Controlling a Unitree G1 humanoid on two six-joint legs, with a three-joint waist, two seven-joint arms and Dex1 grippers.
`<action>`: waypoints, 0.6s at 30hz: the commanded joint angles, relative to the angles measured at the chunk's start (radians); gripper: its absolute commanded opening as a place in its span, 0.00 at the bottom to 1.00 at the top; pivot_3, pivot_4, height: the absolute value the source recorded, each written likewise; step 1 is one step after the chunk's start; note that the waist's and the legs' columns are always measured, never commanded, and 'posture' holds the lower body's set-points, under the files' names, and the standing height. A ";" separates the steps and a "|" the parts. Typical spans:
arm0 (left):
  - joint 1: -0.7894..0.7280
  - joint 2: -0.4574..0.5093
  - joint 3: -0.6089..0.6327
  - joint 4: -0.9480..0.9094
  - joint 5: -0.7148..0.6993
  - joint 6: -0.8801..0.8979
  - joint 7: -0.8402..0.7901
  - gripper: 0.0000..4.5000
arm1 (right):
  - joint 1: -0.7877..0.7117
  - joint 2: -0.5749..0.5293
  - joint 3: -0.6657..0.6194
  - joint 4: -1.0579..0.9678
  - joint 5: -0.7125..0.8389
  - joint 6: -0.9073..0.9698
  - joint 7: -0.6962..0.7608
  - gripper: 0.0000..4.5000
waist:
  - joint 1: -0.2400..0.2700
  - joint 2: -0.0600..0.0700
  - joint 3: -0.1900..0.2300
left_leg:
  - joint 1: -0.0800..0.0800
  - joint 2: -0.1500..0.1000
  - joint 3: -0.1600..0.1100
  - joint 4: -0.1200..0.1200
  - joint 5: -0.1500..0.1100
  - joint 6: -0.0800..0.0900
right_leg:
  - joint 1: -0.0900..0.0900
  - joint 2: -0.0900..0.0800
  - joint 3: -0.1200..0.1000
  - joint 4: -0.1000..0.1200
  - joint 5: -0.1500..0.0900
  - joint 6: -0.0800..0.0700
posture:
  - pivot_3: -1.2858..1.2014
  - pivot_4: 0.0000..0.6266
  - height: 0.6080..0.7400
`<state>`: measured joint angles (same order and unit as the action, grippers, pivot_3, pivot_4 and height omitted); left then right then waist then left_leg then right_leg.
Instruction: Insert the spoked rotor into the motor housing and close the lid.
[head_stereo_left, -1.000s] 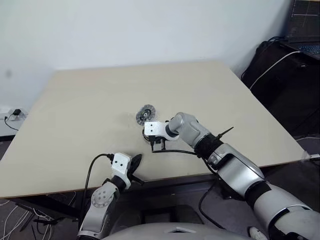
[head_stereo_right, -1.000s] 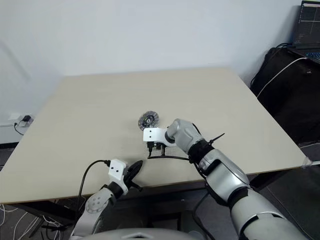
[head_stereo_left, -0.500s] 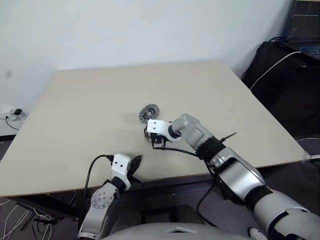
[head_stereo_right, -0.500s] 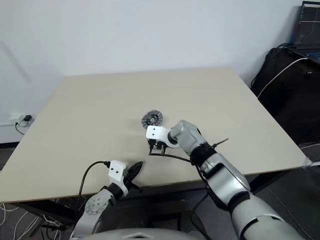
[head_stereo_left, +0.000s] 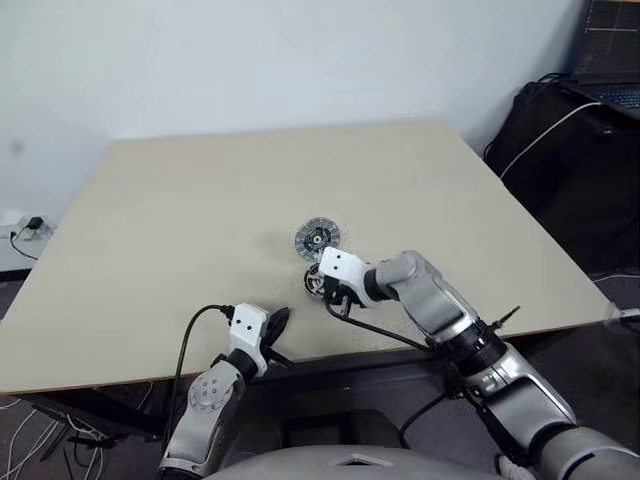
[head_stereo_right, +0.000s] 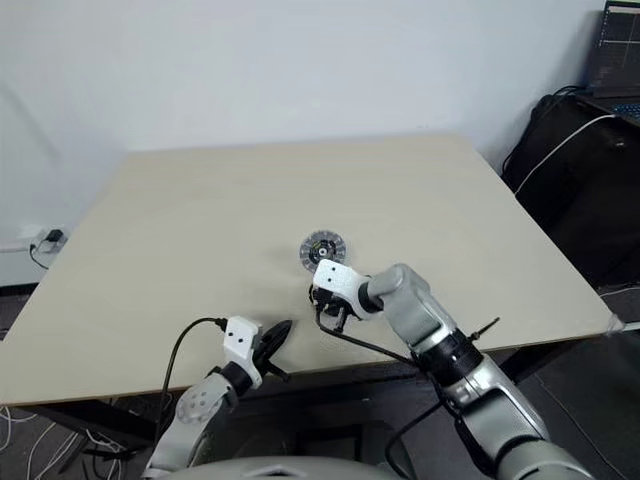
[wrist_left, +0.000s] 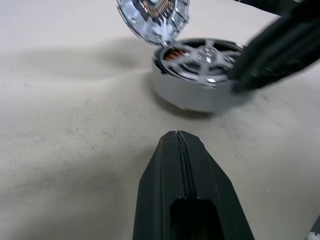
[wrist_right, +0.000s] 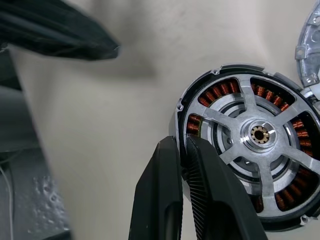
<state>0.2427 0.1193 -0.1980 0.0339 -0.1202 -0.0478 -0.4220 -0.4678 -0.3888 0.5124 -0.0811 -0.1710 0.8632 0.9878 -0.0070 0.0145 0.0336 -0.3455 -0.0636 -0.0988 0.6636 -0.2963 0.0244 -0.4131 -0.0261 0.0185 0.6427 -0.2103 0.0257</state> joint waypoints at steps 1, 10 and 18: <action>-0.020 -0.002 -0.001 -0.004 -0.009 -0.007 -0.013 0.00 | 0.017 0.009 -0.024 -0.141 0.026 0.062 -0.052 0.00 | -0.001 -0.001 0.000 | 0.000 0.000 0.000 0.000 0.000 0.000 | 0.000 0.000 0.000 0.000 0.000 0.000 | 0.52 0.00 1.00; -0.029 0.000 -0.004 0.009 -0.007 -0.006 -0.028 0.00 | 0.103 0.109 0.007 -0.183 0.067 0.156 -0.222 0.00 | -0.001 -0.002 0.001 | 0.000 0.000 0.000 0.001 0.000 0.000 | 0.001 0.000 0.000 0.000 0.000 0.000 | 0.52 0.00 1.00; -0.027 0.005 -0.001 0.011 -0.008 -0.010 -0.032 0.00 | 0.079 0.079 0.046 -0.173 0.080 0.127 -0.257 0.41 | -0.002 -0.002 0.001 | 0.002 0.000 -0.001 0.001 0.000 0.000 | 0.003 0.000 -0.001 0.000 0.000 0.001 | 0.52 0.00 1.00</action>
<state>0.2262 0.1226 -0.2039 0.0545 -0.1214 -0.0477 -0.4473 -0.3546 -0.3084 0.5591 -0.2145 -0.1012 1.0137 0.7341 -0.0095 0.0123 0.0343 -0.3430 -0.0634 -0.0996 0.6648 -0.2961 0.0242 -0.4102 -0.0259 0.0171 0.6426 -0.2103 0.0263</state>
